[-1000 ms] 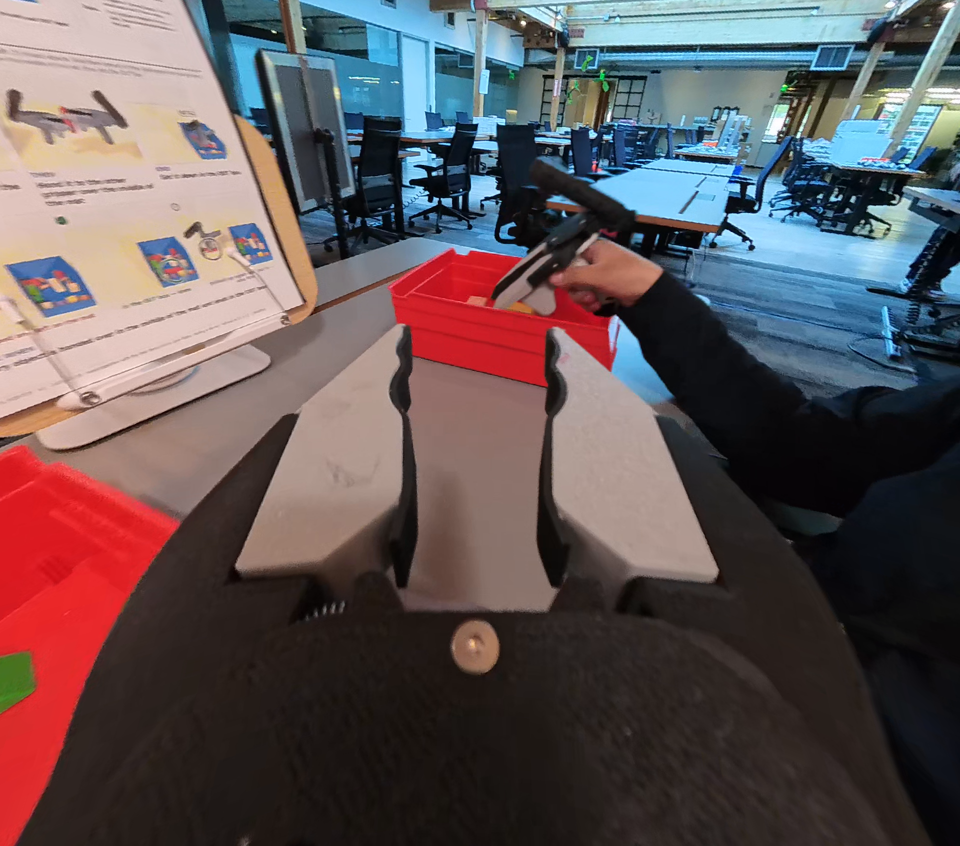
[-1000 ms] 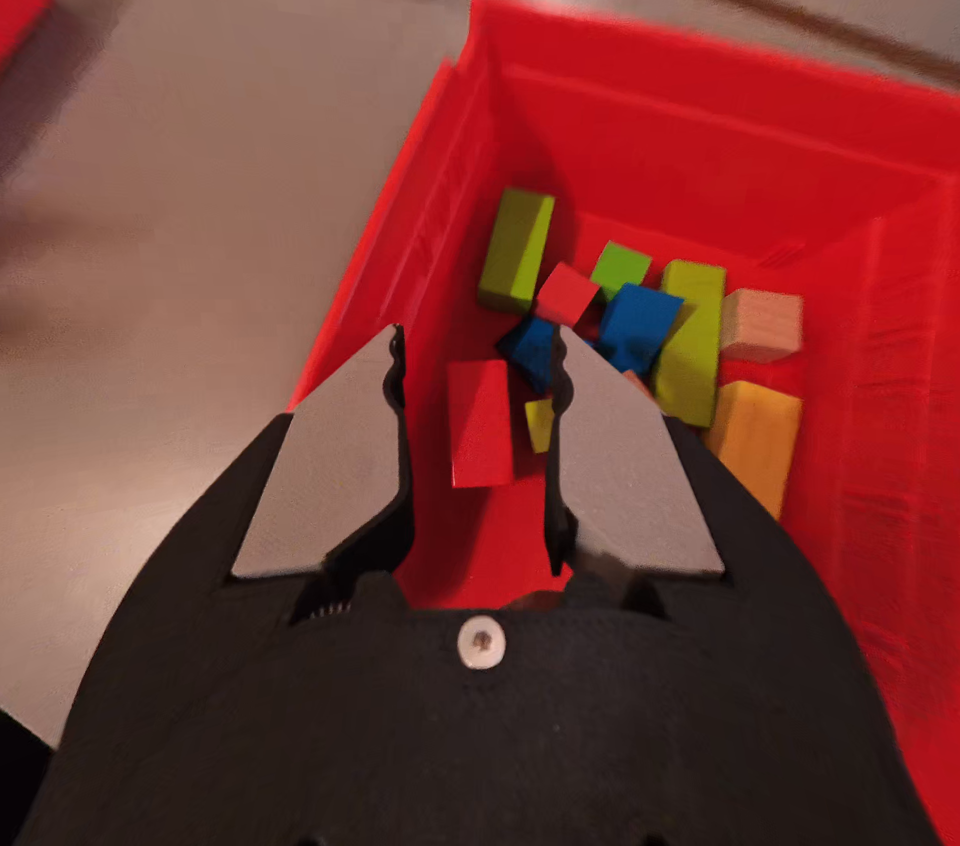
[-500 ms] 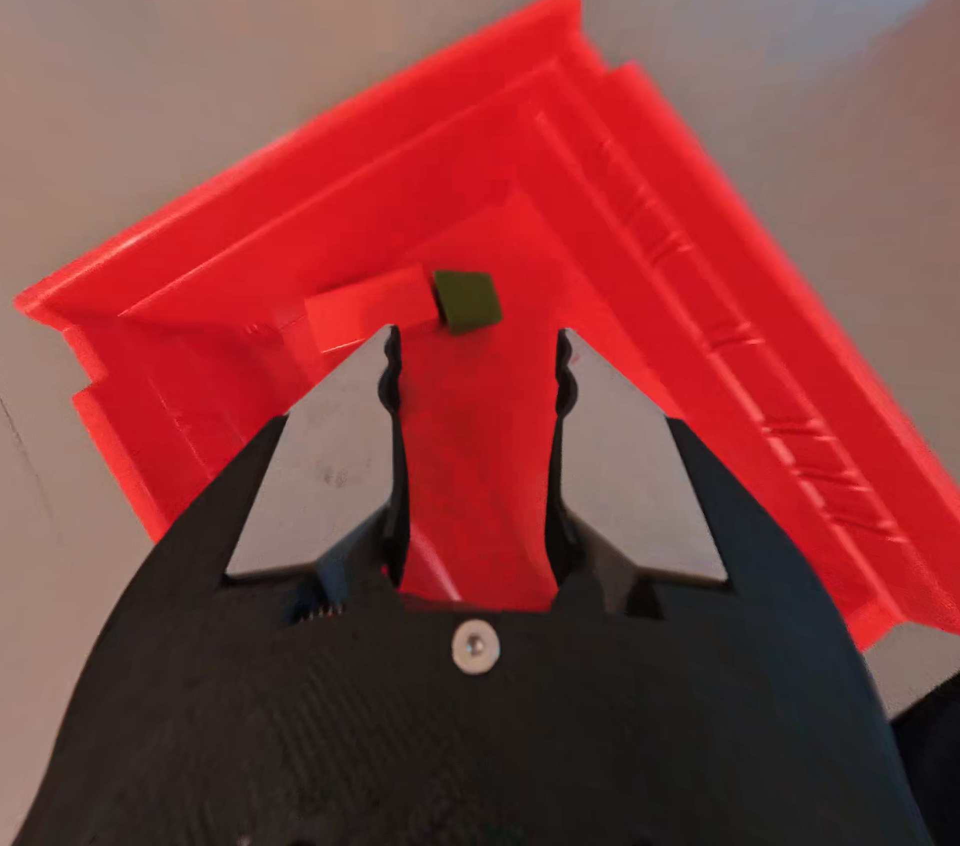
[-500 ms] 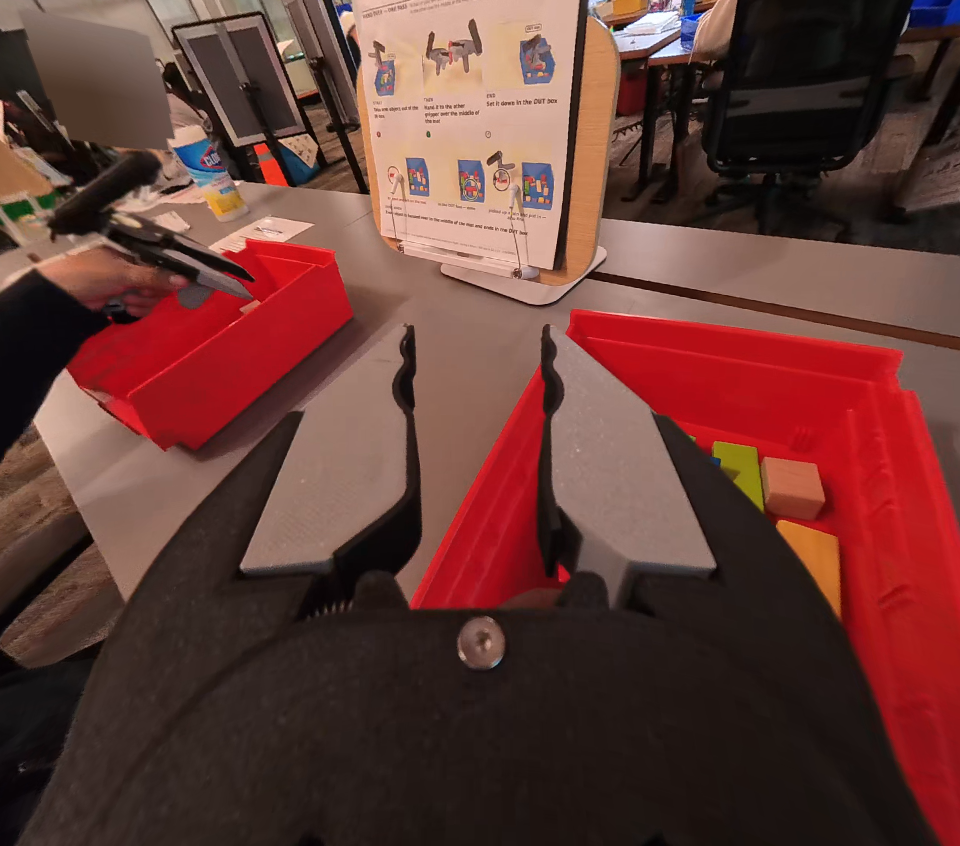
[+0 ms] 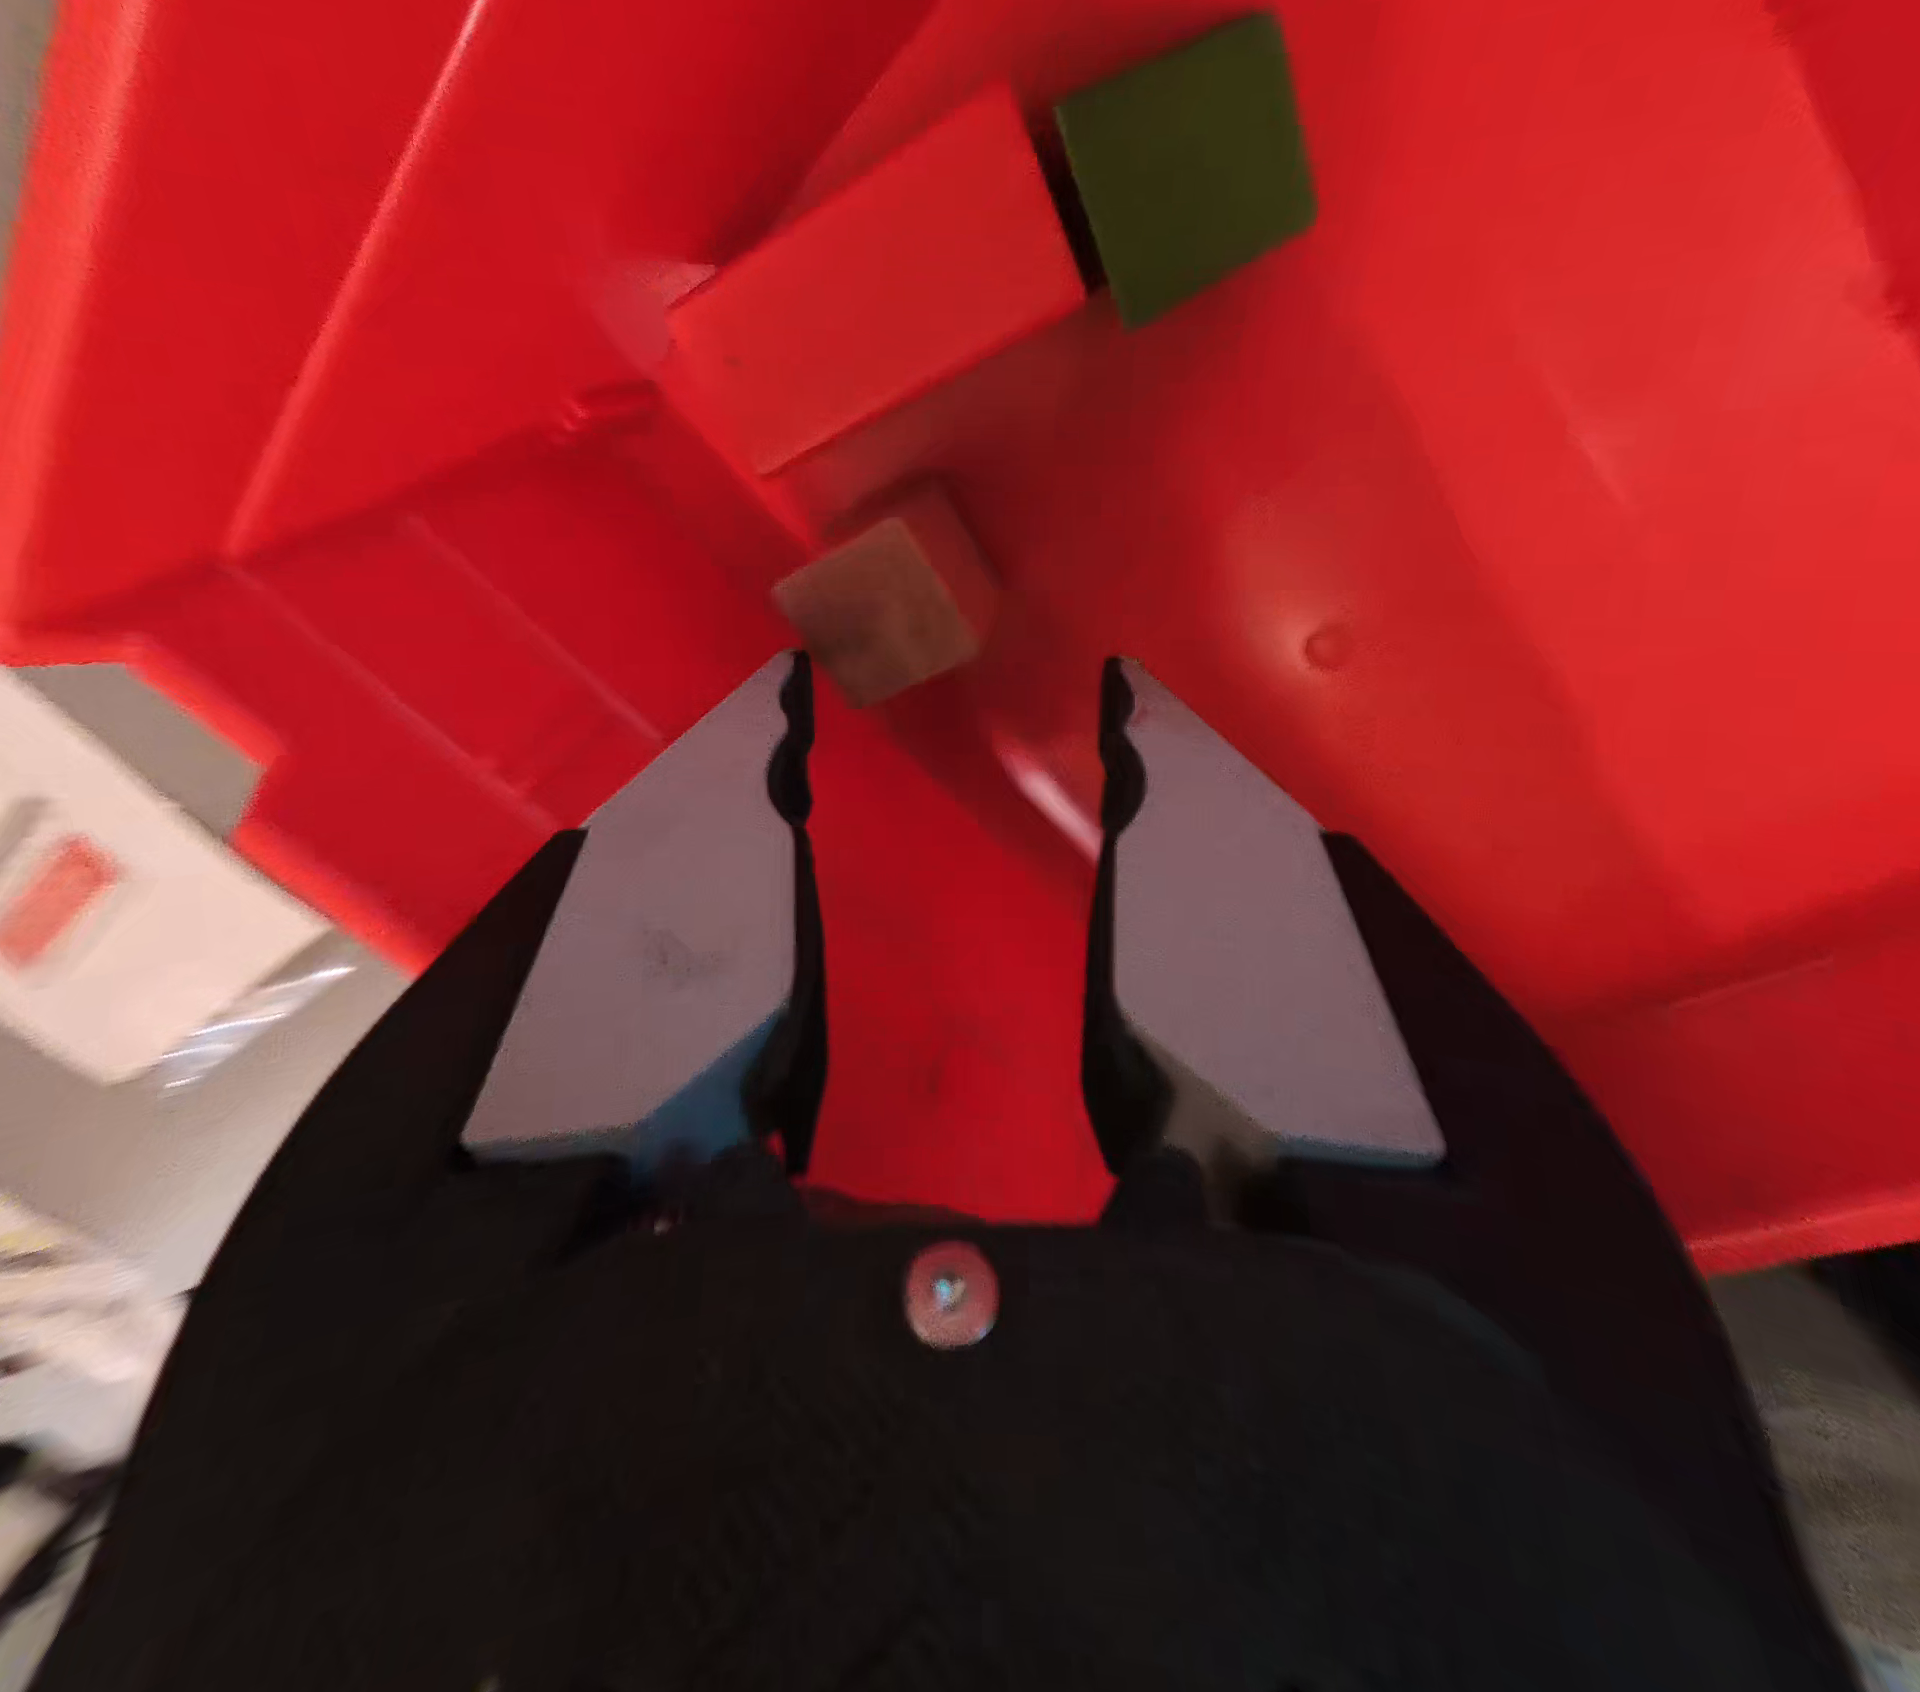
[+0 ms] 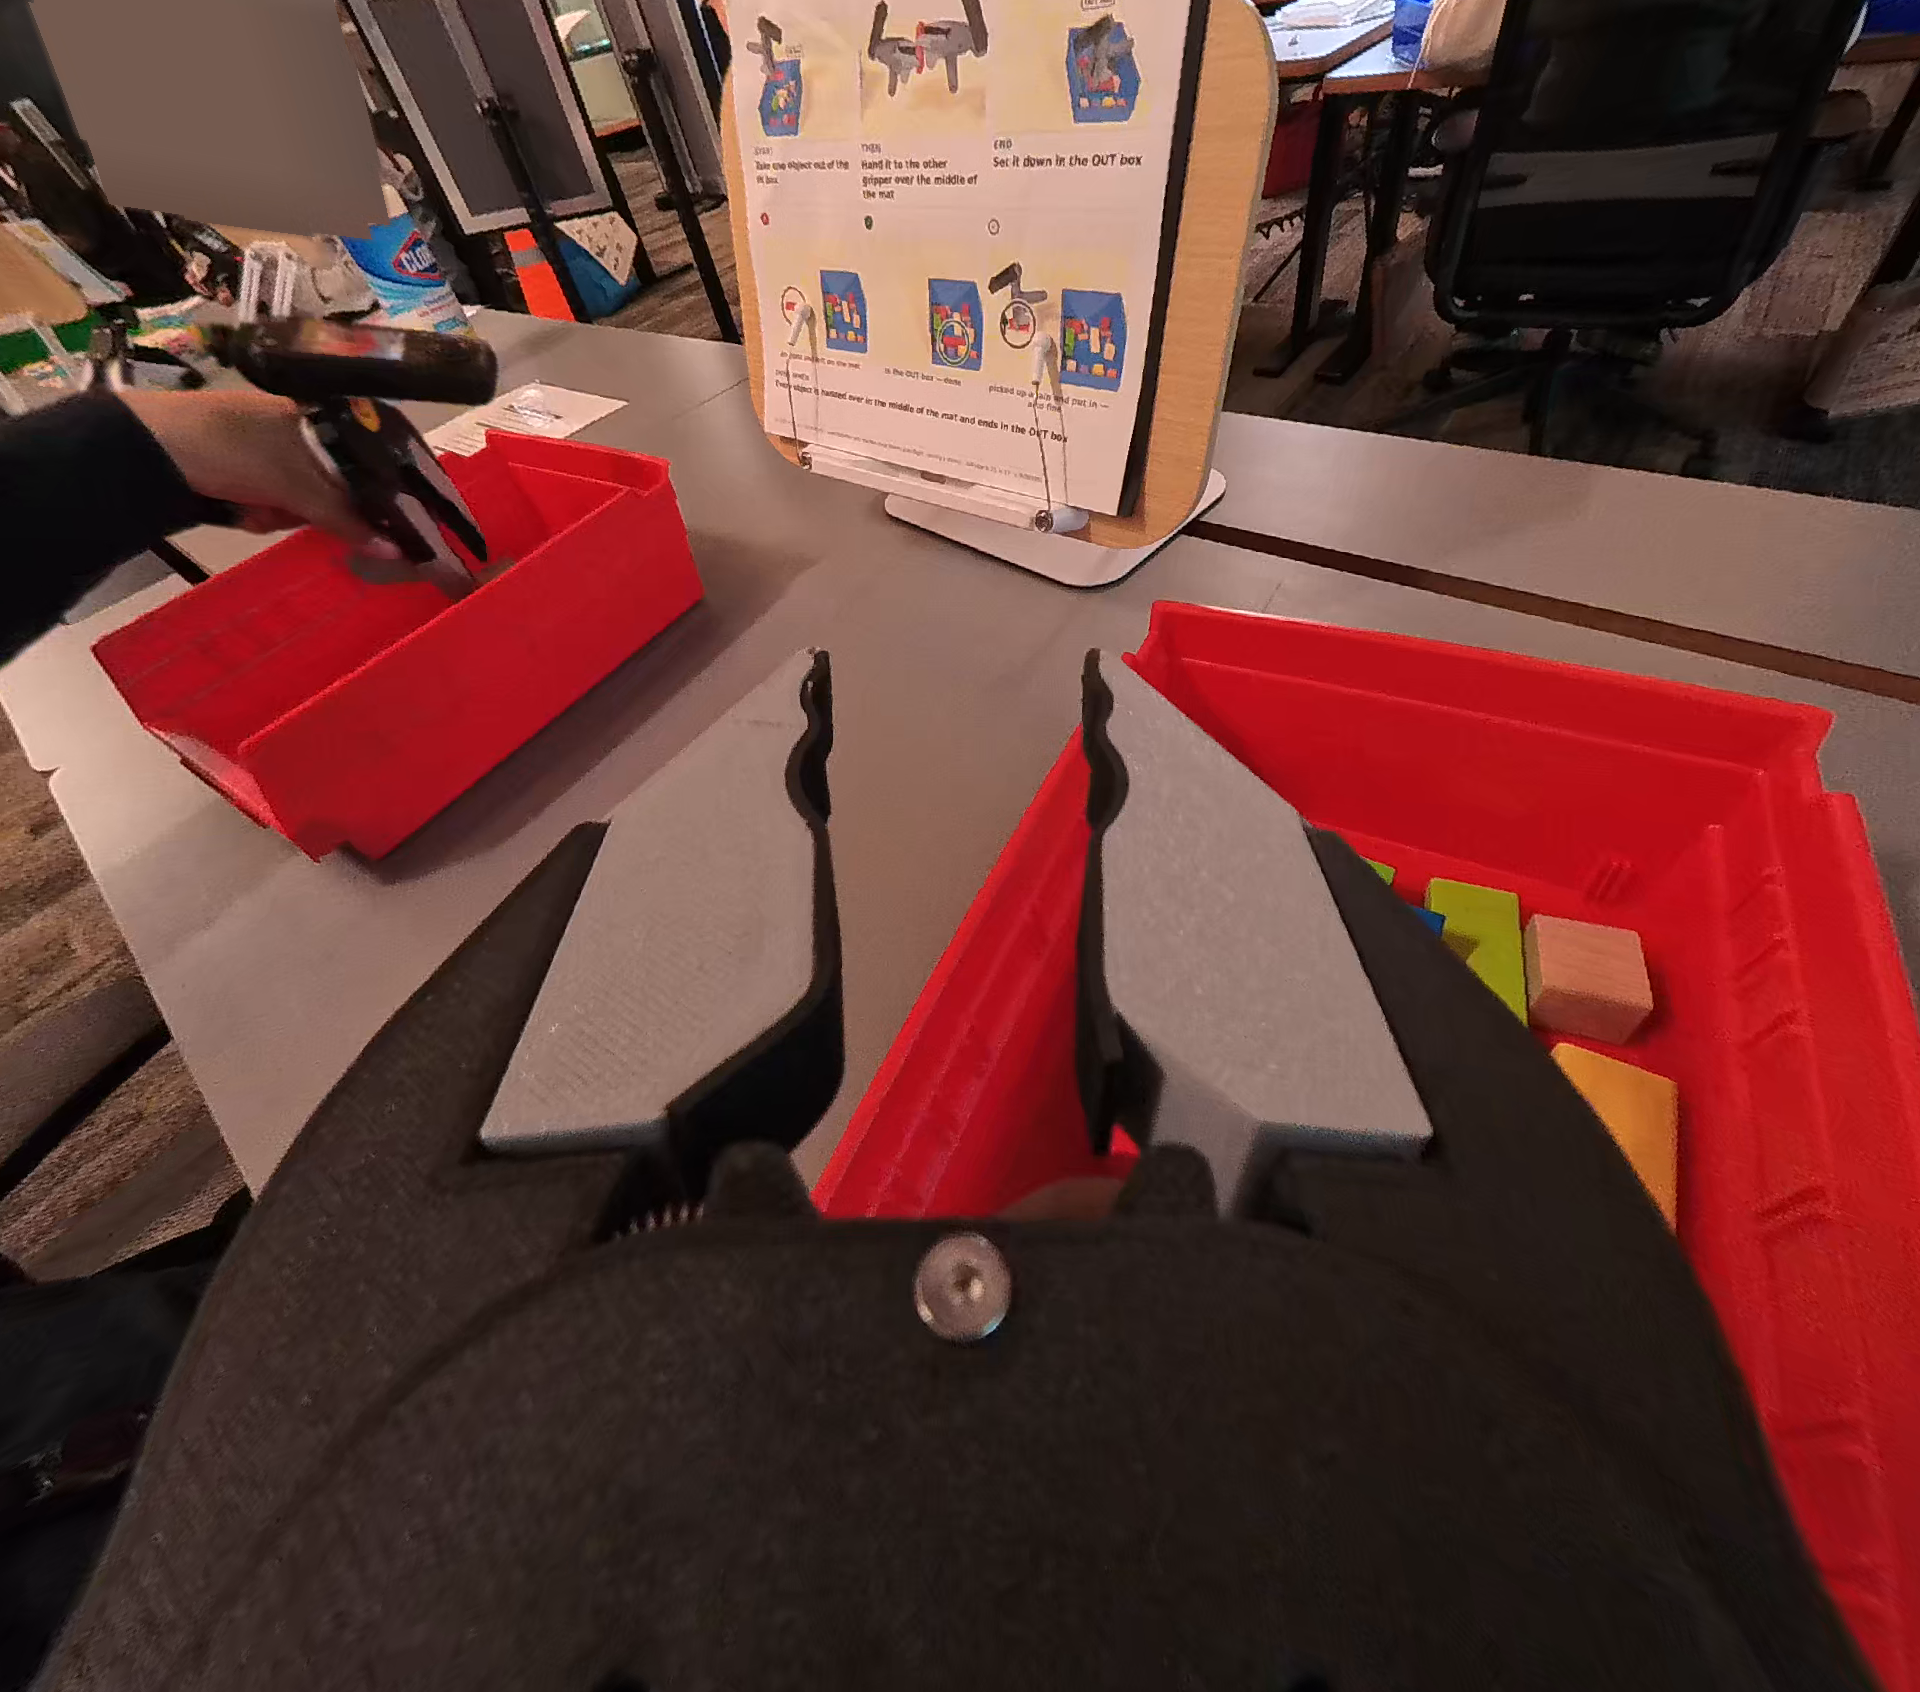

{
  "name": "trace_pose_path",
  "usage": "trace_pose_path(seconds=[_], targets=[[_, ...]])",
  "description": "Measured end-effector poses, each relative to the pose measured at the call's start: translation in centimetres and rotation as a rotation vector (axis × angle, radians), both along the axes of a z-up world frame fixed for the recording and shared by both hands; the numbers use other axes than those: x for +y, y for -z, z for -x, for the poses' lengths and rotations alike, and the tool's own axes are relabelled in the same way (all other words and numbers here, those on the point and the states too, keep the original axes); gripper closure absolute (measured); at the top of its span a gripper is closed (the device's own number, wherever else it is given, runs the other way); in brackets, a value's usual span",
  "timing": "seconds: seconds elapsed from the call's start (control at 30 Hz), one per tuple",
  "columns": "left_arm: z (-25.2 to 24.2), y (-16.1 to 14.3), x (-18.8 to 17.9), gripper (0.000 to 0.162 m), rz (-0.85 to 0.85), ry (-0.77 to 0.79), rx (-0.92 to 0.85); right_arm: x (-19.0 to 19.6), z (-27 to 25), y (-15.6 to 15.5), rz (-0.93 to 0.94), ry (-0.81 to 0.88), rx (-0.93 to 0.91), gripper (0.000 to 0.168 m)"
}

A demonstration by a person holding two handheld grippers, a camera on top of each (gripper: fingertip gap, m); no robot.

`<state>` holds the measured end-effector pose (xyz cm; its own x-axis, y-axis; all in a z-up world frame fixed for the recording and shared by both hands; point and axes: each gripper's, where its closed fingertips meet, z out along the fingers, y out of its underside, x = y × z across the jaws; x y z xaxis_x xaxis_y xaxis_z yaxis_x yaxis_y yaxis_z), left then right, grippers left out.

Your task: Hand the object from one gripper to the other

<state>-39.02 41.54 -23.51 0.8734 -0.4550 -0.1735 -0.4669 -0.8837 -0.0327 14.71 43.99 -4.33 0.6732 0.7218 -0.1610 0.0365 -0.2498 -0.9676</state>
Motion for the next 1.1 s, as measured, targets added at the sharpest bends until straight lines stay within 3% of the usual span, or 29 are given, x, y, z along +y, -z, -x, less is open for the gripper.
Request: trace_pose_path(seconds=[0.03, 0.23, 0.5, 0.57, 0.7, 0.8, 0.9, 1.0, 1.1], targets=[[0.0, 0.3, 0.2, 0.104, -0.003, -0.061, -0.026, -0.1, 0.0, -0.1, -0.003, -0.001, -0.001, 0.122], [0.7, 0.2, 0.8, 0.107, 0.017, -0.219, -0.03, -0.5, 0.0, -0.3, -0.015, -0.004, -0.003, 0.122], [0.6, 2.3, 0.6, 0.113, 0.068, -0.23, -0.014, -0.6, -0.2, -0.5, -0.021, -0.004, 0.002, 0.123], [0.3, 2.2, 1.5, 0.13, 0.025, -0.241, -0.056, -0.7, -0.5, -0.6, -0.027, -0.002, 0.007, 0.122], [0.4, 1.2, 1.7, 0.129, 0.013, -0.171, -0.014, -0.7, -0.9, -0.8, -0.027, -0.001, 0.022, 0.123], [-1.6, -2.6, 3.9, 0.13, -0.191, -0.072, -0.045, -1.4, -0.1, -0.7, -0.007, -0.056, 0.034, 0.122], [-7.4, -8.1, 4.7, 0.13, -0.487, 0.096, -0.16, -3.2, 2.3, -0.6, 0.019, -0.191, 0.043, 0.122], [-15.4, -13.1, 1.7, 0.13, -0.756, 0.307, -0.312, -5.6, 5.7, -0.7, 0.029, -0.356, 0.058, 0.122], [-23.0, -16.9, -3.1, 0.13, -1.046, 0.575, -0.378, -10.1, 10.1, -1.0, 0.079, -0.63, 0.131, 0.122]])
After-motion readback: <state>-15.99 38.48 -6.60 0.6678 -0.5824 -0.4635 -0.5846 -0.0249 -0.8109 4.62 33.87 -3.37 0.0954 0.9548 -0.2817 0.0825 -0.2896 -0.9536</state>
